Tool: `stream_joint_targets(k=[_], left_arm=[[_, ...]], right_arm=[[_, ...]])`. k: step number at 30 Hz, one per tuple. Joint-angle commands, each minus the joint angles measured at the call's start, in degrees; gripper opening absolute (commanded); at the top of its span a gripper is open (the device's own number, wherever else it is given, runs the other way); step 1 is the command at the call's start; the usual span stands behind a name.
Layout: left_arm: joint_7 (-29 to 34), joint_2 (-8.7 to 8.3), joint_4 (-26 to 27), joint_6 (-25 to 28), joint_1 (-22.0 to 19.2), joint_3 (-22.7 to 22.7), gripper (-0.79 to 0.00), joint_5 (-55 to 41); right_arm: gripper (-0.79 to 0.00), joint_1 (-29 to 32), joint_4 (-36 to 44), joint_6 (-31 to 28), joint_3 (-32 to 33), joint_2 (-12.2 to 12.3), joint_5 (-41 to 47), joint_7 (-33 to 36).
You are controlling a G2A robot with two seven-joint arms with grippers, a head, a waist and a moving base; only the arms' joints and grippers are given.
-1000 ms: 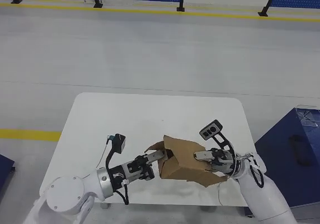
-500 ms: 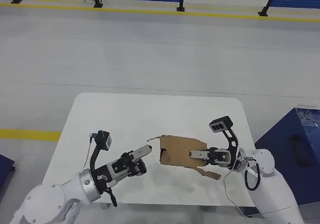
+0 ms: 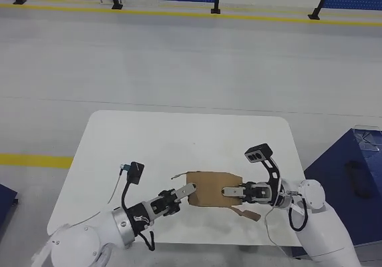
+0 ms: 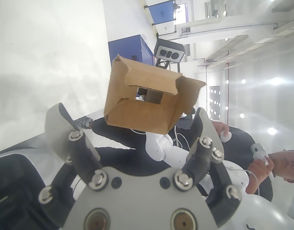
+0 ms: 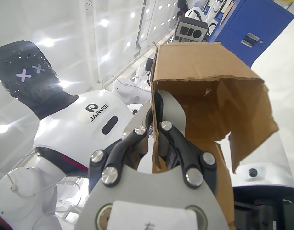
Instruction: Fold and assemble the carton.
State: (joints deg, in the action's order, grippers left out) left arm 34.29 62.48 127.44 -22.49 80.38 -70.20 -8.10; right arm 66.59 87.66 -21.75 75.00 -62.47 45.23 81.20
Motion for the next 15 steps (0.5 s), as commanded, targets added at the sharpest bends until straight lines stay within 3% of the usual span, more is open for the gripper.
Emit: stream_joint_targets(k=[1, 15], left_arm=[[-0.1, 0.05, -0.6, -0.8, -0.5, 0.7, 0.000, 0.3], [-0.3, 0.49, -3.2, -2.1, -2.8, 3.8, 0.000, -0.1]], right_arm=[[-0.785, 0.1, 0.2, 0.1, 0.1, 0.0, 0.3, 0.1], [-0.785, 0.6, 0.9, 0.9, -0.5, 0.0, 1.0, 1.1]])
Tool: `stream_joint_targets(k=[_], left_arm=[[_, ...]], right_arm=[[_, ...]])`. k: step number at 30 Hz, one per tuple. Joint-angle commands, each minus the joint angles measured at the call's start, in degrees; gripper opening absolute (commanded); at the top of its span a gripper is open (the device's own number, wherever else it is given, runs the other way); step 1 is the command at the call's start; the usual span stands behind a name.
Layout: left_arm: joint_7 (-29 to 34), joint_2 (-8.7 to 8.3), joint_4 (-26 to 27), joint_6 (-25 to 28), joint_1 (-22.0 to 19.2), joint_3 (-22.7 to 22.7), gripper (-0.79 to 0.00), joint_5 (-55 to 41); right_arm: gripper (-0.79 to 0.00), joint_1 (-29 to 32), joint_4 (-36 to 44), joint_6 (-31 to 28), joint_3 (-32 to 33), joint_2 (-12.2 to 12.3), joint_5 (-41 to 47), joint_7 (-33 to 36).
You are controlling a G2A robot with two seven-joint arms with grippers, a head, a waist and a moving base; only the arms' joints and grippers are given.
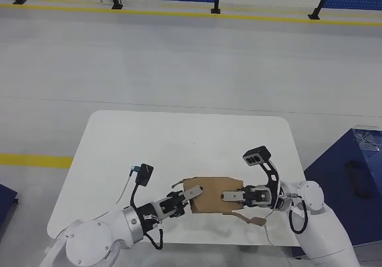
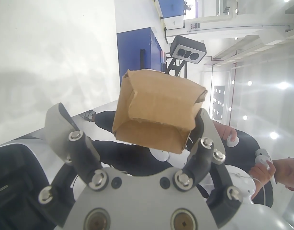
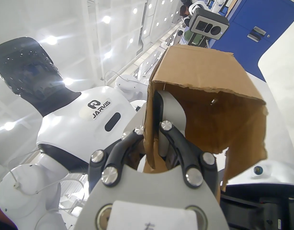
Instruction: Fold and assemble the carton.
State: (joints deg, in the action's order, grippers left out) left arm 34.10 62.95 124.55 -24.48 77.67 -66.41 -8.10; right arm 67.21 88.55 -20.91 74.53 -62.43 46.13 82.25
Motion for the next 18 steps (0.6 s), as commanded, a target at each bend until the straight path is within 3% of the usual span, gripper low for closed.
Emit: stream_joint_targets(k=[1, 11, 18], left_arm=[[-0.2, 0.04, -0.4, 0.0, -0.3, 0.0, 0.000, -0.2], [-0.9, -0.12, 0.1, -0.3, 0.2, -2.9, 0.000, -2.0], [0.8, -0.14, 0.2, 0.2, 0.2, -1.3, 0.000, -1.5]], right_arm=[[-0.785, 0.0, 0.0, 0.2, 0.0, 0.0, 0.2, 0.0], [-0.785, -0.4, 0.0, 0.5, 1.1, 0.1, 1.4, 0.2], [-0.785, 0.3, 1.0, 1.6, 0.5, 0.1, 2.5, 0.8]])
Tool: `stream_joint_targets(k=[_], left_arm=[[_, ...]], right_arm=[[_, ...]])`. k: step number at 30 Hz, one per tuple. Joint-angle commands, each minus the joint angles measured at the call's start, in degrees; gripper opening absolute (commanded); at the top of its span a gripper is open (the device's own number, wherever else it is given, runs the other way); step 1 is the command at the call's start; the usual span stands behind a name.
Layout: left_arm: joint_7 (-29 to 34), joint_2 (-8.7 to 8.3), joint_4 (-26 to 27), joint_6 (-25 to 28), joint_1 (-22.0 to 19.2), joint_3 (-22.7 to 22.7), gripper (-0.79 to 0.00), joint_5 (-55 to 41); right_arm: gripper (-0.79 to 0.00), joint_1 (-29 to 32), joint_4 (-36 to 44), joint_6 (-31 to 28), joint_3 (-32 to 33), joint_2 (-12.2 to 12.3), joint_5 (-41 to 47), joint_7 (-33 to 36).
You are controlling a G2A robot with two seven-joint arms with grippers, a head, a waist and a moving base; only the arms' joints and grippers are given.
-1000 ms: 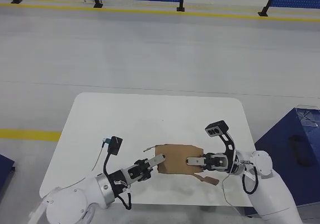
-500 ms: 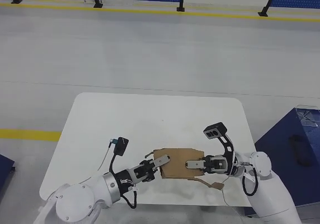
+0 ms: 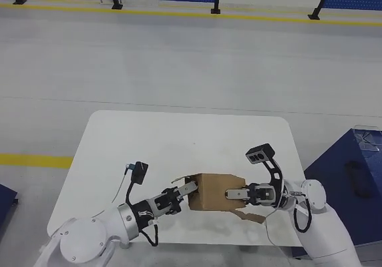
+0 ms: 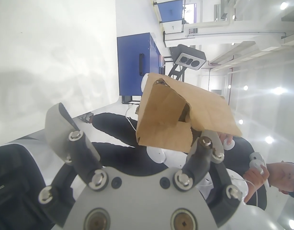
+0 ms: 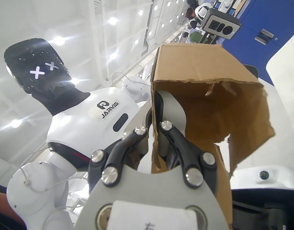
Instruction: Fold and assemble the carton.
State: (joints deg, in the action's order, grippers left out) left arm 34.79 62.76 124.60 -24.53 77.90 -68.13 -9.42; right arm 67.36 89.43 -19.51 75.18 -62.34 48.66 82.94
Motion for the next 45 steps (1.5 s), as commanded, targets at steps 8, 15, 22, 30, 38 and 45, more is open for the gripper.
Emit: stream_joint_targets(k=[8, 15, 22, 30, 38, 45], left_arm=[[-1.1, 0.22, 0.5, 1.6, -0.3, 1.1, 0.000, -0.5], [-3.9, -0.08, 4.1, 7.6, 4.0, -7.2, 0.000, -6.7], [-5.4, -0.73, 3.0, 7.9, 7.7, -15.5, 0.000, -5.6], [-5.4, -0.95, -2.3, 12.9, 4.7, -11.6, 0.000, 6.6], [-3.2, -0.62, -0.6, 17.5, 3.9, -6.2, 0.000, 8.3], [-2.4, -0.59, 1.9, 17.9, 5.5, -5.6, 0.000, 7.0]], right_arm=[[-0.785, 0.4, -0.7, 3.5, -1.0, -0.3, 4.4, -1.2], [-0.785, -1.0, -6.2, 17.5, -2.1, -1.0, 18.2, -2.9], [-0.785, -1.3, -9.1, 37.6, -4.0, -1.6, 32.2, -4.3], [-0.785, 1.7, -4.4, 50.3, -5.1, -1.0, 36.5, -9.5], [-0.785, 4.0, -1.1, 50.7, -5.3, 0.5, 33.7, -9.8], [-0.785, 4.3, -1.4, 49.3, -5.4, 1.4, 31.5, -8.4]])
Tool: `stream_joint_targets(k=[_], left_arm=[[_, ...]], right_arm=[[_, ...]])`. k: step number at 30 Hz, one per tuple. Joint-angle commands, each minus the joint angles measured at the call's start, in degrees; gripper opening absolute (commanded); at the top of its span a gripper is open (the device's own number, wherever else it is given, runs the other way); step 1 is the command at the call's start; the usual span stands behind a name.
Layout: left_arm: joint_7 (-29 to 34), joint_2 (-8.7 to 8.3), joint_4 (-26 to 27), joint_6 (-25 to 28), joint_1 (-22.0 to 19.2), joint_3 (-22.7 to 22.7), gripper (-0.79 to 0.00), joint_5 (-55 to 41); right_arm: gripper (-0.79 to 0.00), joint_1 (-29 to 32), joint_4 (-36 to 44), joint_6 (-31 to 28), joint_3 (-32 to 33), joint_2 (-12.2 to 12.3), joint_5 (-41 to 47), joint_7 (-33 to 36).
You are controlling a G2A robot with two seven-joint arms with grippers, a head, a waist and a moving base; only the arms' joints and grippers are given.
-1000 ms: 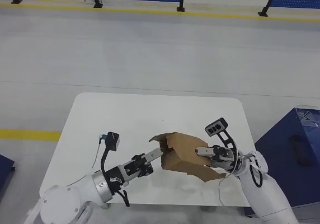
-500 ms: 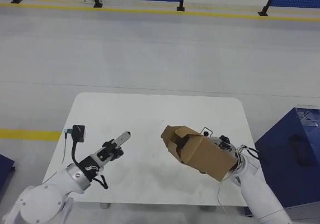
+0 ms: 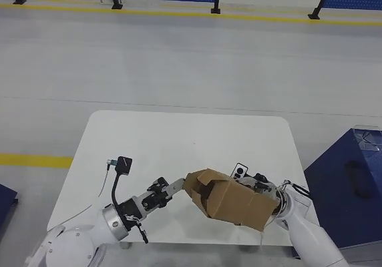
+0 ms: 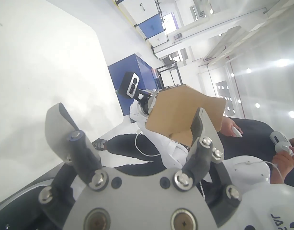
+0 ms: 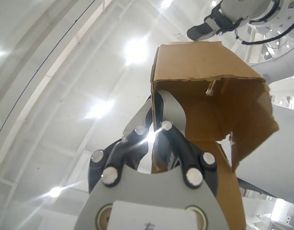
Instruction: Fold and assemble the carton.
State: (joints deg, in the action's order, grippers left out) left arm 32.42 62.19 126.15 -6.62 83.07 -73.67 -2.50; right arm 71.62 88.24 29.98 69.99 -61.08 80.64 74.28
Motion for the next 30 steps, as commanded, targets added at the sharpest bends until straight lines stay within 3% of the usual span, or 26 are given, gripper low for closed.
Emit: stream_joint_targets(k=[1, 13, 18, 21, 30], left_arm=[[0.1, -0.03, 0.6, 0.0, 0.6, 0.0, 0.000, 0.1], [1.6, -0.02, 1.4, -1.4, 1.3, 1.5, 0.000, 0.3], [-2.1, 0.24, 1.2, -0.7, 1.3, -0.3, 0.000, -3.6], [-5.0, 0.41, 0.4, -2.9, 1.8, -2.1, 0.000, -6.9], [0.0, 0.19, 0.3, -7.7, 0.5, 0.3, 0.000, -3.3]], right_arm=[[-0.785, 0.1, -0.3, -0.4, -0.4, 0.2, -0.5, 0.4], [-0.785, -0.4, -1.0, -2.3, -2.2, 1.1, -2.1, 2.3], [-0.785, -0.6, -0.9, -2.6, -2.5, 1.5, -1.7, 2.6], [-0.785, -0.8, -0.9, -2.7, -2.7, 1.7, -1.3, 2.7], [-0.785, -1.2, -0.6, -3.2, -3.5, 2.2, -1.2, 3.2]])
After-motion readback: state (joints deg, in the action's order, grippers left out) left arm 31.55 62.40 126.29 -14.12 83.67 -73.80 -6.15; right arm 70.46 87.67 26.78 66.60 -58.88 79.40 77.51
